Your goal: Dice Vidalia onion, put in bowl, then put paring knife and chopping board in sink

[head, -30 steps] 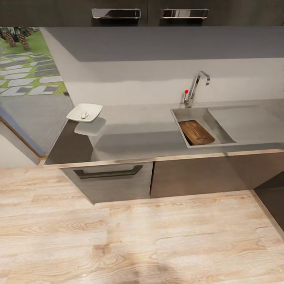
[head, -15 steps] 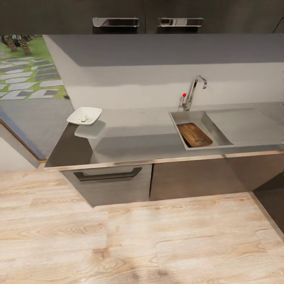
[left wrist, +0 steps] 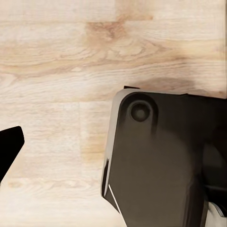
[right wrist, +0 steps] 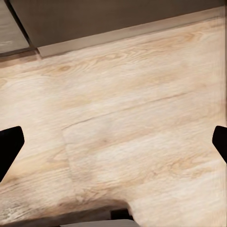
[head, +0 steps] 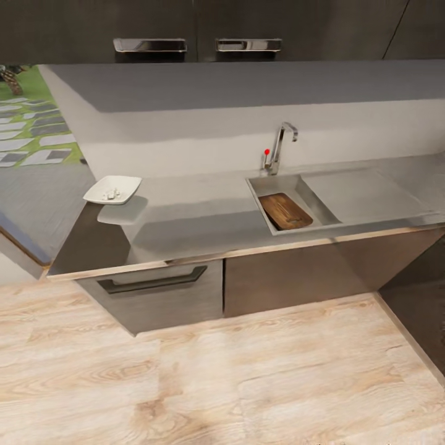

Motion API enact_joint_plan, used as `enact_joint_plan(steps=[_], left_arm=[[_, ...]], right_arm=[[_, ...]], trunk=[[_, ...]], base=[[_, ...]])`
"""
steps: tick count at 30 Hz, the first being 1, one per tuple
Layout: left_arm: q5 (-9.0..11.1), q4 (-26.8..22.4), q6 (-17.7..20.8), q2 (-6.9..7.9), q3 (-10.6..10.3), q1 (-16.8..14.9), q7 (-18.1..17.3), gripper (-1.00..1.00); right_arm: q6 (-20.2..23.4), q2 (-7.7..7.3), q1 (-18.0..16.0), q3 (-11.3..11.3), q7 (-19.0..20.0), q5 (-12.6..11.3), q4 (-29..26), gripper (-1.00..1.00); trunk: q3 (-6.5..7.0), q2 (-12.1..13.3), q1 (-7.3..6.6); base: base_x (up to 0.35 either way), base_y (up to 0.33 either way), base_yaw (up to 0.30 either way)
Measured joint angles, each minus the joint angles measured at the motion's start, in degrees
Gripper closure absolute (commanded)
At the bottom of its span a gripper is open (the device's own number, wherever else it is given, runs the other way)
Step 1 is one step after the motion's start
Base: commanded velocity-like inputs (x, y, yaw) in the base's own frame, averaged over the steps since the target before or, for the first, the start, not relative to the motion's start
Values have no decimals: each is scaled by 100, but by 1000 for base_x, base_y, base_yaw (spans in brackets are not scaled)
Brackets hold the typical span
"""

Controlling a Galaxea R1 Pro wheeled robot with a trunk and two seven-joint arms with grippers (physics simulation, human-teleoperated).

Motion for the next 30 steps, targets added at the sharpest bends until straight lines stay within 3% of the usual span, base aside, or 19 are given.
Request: enact_joint_plan(steps=[9,30], left_arm=[[-4,0,3,0,0,0,0,-100],[-4,0,3,0,0,1,0,-100]], right_arm=[[1,6,0,1,-5,1,5,-100],[2,17,0,-1,-6,0,6,-100]], trunk=[[69,0,0],[257,0,0]], base=[[0,0,-166],[0,0,-19]])
